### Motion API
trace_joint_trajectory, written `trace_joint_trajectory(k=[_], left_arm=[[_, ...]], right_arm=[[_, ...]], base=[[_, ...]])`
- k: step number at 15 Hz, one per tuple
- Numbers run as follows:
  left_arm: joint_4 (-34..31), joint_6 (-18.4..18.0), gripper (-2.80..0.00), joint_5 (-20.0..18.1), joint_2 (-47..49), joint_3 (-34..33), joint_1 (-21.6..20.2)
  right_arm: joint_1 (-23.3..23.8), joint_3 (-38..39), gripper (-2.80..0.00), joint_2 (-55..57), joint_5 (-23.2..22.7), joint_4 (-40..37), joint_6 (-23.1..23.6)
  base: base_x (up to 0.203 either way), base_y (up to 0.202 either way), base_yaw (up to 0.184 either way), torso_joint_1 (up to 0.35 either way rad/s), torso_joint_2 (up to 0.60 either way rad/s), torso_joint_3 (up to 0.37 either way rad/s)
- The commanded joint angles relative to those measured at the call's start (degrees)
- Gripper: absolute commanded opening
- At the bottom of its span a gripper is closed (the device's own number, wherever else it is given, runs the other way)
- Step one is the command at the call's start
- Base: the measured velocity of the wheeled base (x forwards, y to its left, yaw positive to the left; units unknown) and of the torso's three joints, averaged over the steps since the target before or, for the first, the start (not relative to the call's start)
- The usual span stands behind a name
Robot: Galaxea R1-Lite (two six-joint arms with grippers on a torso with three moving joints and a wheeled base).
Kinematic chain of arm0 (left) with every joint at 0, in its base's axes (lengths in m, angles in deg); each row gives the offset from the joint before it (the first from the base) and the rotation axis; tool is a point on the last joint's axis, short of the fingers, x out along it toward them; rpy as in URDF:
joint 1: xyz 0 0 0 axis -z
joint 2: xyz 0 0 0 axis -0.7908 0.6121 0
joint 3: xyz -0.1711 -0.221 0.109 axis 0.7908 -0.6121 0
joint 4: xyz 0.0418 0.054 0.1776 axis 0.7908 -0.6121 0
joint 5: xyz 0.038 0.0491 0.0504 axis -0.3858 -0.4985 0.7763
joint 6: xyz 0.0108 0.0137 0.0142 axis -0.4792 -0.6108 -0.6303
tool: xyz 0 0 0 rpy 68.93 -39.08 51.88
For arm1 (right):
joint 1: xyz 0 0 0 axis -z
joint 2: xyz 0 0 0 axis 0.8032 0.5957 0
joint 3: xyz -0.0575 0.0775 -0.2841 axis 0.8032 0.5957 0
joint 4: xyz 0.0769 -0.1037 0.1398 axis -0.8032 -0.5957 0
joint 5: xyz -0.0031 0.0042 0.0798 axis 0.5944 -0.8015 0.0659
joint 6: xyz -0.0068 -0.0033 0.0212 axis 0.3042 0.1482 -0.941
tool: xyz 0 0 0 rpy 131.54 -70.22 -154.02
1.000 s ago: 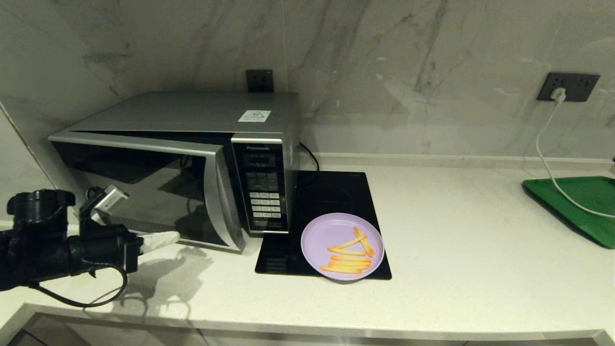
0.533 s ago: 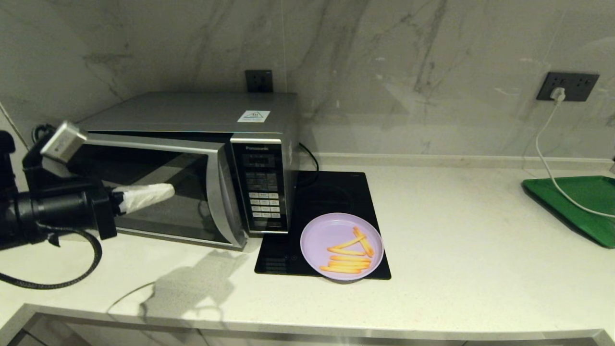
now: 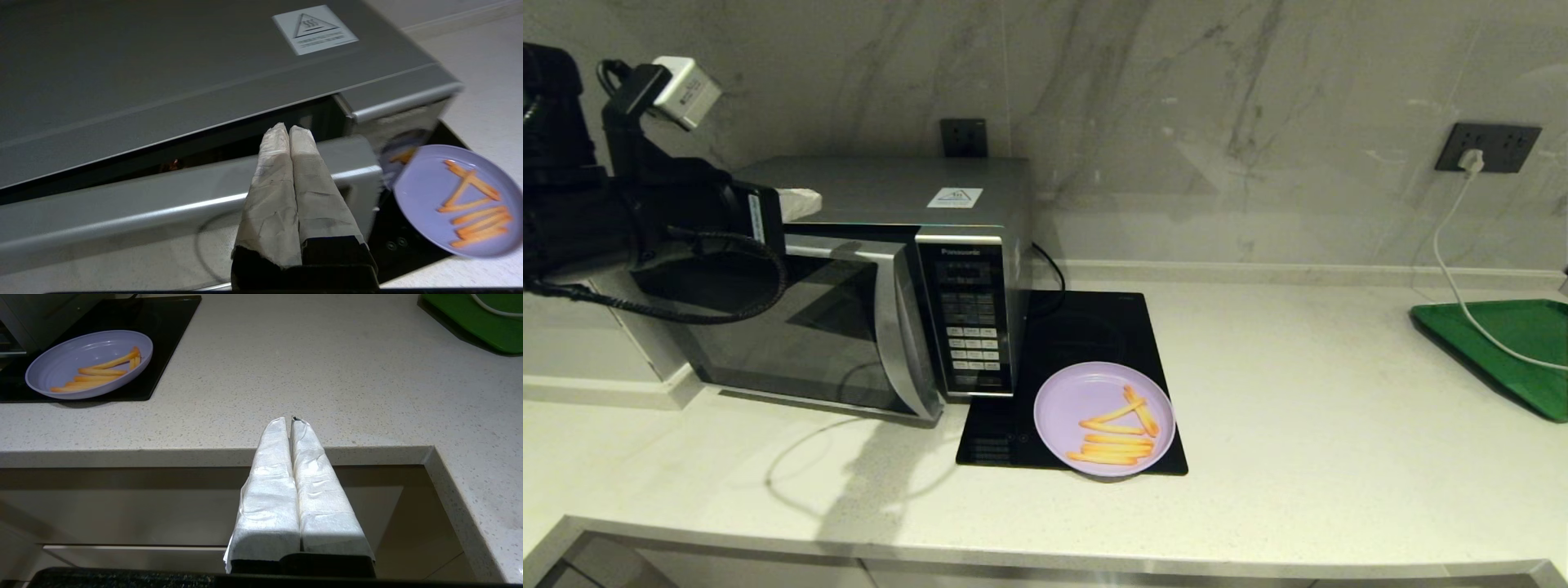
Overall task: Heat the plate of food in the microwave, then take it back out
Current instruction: Open the microwave oven
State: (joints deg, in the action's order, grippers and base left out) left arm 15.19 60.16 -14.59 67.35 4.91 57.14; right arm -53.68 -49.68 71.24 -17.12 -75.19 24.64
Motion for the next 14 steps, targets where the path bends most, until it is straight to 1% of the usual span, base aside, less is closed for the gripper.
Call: trace_joint_trajectory(k=[1, 2, 4, 5, 6, 7, 8, 10, 11, 13, 14], left_arm=[[-1.99, 0.05, -2.80, 2.68, 6.76, 5.74, 0.70], [-4.08, 0.23, -2.80, 3.21, 8.17, 8.71, 0.78], [-11.65, 1.33, -2.80, 3.69, 10.38, 14.74, 1.26], [-14.28, 3.36, -2.80, 3.98, 11.48, 17.18, 1.64], [-15.53, 5.31, -2.80, 5.03, 12.83, 18.77, 2.19], [-15.85, 5.77, -2.80, 7.35, 13.87, 19.26, 2.57], [-16.00, 5.89, -2.80, 8.30, 14.38, 19.31, 2.92], [-16.83, 5.98, -2.80, 8.90, 14.87, 19.23, 3.55], [-17.44, 5.98, -2.80, 9.75, 14.87, 19.23, 3.95], [-17.80, 5.69, -2.80, 12.95, 14.96, 19.32, 4.39], [-17.83, 5.55, -2.80, 13.33, 14.77, 19.21, 4.61]], right_arm=[[-0.02, -0.01, -2.80, 0.09, -0.02, -0.02, -0.04], [-0.02, -0.01, -2.80, 0.09, -0.02, -0.02, -0.04], [-0.02, -0.01, -2.80, 0.09, -0.02, -0.02, -0.04], [-0.02, -0.01, -2.80, 0.09, -0.02, -0.02, -0.04], [-0.02, -0.01, -2.80, 0.09, -0.02, -0.02, -0.04], [-0.02, -0.01, -2.80, 0.09, -0.02, -0.02, -0.04], [-0.02, -0.01, -2.80, 0.09, -0.02, -0.02, -0.04], [-0.02, -0.01, -2.80, 0.09, -0.02, -0.02, -0.04], [-0.02, -0.01, -2.80, 0.09, -0.02, -0.02, -0.04], [-0.02, -0.01, -2.80, 0.09, -0.02, -0.02, -0.04], [-0.02, -0.01, -2.80, 0.09, -0.02, -0.02, -0.04]], base=[[0.000, 0.000, 0.000, 0.000, 0.00, 0.000], [0.000, 0.000, 0.000, 0.000, 0.00, 0.000], [0.000, 0.000, 0.000, 0.000, 0.00, 0.000], [0.000, 0.000, 0.000, 0.000, 0.00, 0.000], [0.000, 0.000, 0.000, 0.000, 0.00, 0.000], [0.000, 0.000, 0.000, 0.000, 0.00, 0.000], [0.000, 0.000, 0.000, 0.000, 0.00, 0.000], [0.000, 0.000, 0.000, 0.000, 0.00, 0.000], [0.000, 0.000, 0.000, 0.000, 0.00, 0.000], [0.000, 0.000, 0.000, 0.000, 0.00, 0.000], [0.000, 0.000, 0.000, 0.000, 0.00, 0.000]])
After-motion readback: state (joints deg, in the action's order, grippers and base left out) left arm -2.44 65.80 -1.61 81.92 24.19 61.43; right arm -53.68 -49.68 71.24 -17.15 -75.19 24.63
